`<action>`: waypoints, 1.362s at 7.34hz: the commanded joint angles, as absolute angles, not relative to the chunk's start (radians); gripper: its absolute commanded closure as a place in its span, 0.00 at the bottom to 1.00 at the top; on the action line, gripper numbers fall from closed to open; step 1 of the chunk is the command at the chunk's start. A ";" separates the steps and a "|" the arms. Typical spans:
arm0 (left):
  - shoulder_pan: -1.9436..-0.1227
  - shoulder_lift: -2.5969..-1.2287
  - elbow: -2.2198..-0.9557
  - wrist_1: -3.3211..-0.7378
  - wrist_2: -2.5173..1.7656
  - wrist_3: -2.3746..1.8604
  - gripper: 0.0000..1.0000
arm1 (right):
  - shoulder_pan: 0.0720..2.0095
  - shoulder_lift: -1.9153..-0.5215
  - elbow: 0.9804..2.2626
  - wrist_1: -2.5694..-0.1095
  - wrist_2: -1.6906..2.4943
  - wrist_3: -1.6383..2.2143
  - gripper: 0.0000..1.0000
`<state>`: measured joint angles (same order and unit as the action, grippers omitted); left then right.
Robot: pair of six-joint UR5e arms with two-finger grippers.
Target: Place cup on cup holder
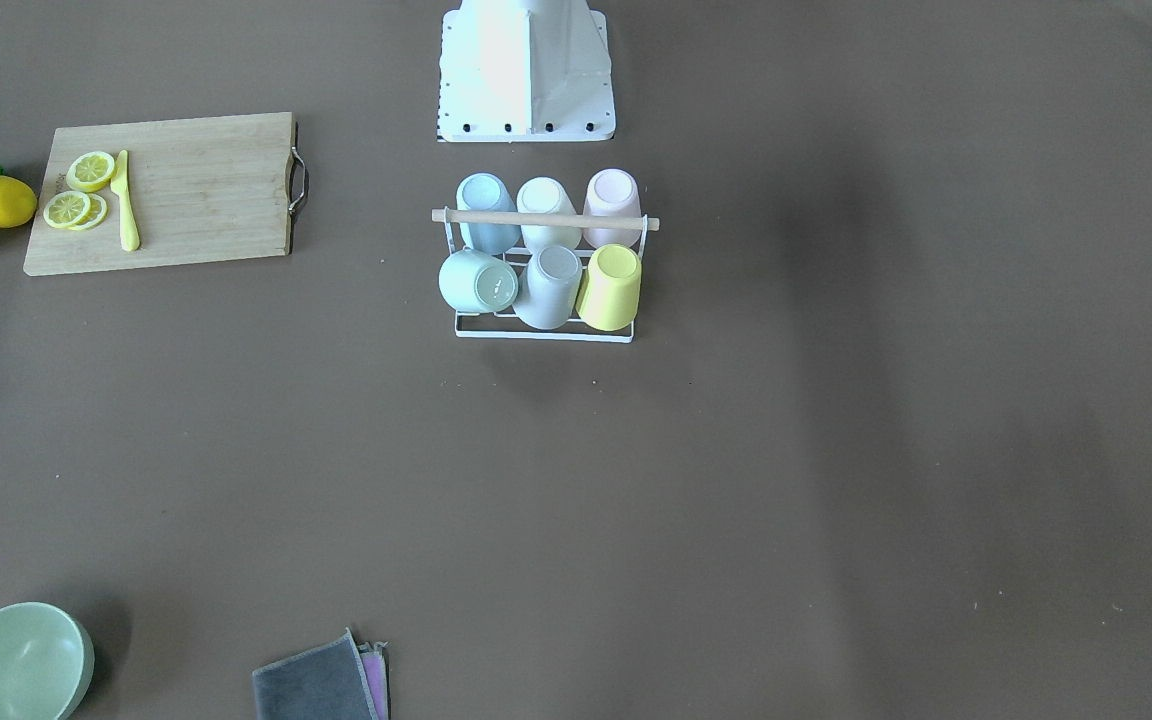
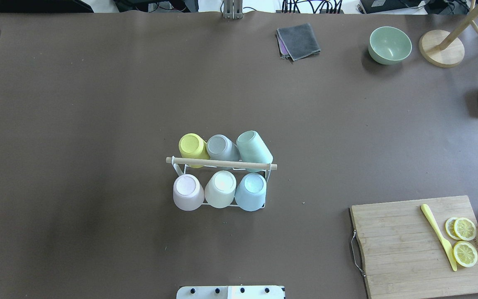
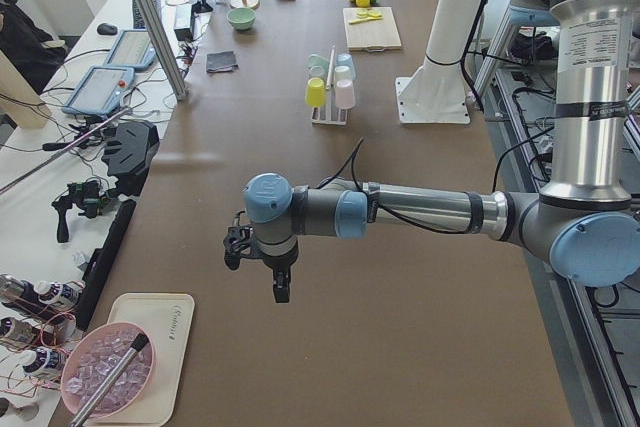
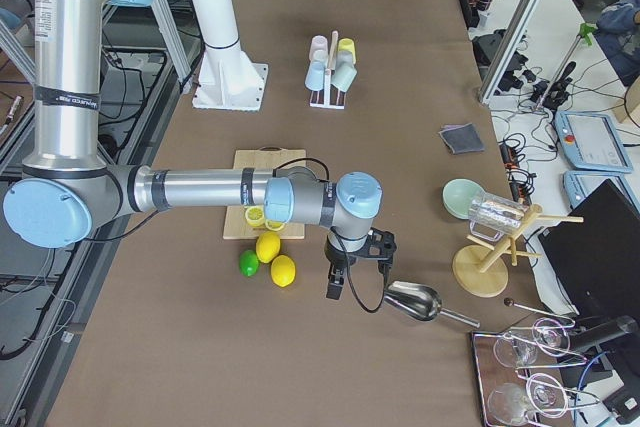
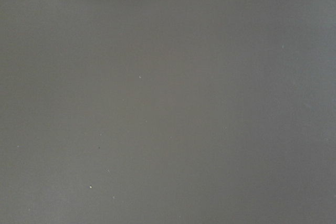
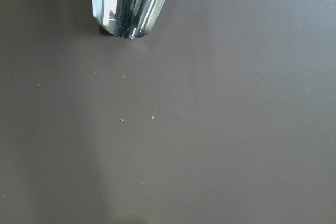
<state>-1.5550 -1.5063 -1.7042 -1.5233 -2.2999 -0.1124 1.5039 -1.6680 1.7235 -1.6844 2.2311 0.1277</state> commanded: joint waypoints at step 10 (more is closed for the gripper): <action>-1.551 -1.496 -1.684 -1.595 -2.227 -0.115 0.01 | 1.522 -1.683 1.721 -1.580 2.293 0.000 0.00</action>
<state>-1.5496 -1.4969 -1.6891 -1.5955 -2.2274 -0.1164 1.5206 -1.6827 1.7212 -1.5801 2.2930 0.0000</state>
